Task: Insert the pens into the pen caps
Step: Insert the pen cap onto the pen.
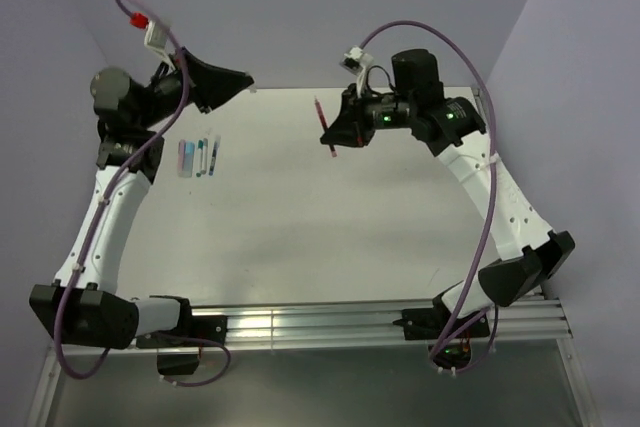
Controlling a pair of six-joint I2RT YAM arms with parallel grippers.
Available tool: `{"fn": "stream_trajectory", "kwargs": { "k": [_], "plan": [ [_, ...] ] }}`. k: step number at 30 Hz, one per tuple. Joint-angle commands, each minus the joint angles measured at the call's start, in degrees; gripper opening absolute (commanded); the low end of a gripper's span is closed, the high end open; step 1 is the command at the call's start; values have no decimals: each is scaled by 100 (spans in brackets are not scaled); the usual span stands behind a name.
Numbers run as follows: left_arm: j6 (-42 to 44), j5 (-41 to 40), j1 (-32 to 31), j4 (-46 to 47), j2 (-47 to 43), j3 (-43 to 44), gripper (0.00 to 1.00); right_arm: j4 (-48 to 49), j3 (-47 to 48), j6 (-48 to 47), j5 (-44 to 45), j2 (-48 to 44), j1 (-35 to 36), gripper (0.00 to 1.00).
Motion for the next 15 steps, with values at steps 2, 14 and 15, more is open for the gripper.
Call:
{"fn": "stream_trajectory", "kwargs": {
  "k": [2,14,15],
  "plan": [
    [-4931,770,403,6944,282,-2048,0,37,513,-278,-368,229,692,0],
    [-7100,56,430,10216,486,-2587,0,37,804,-286,-808,300,1501,0],
    [-7161,56,430,10287,459,-2639,0,37,822,-260,-887,309,1510,0]
  ]
}}
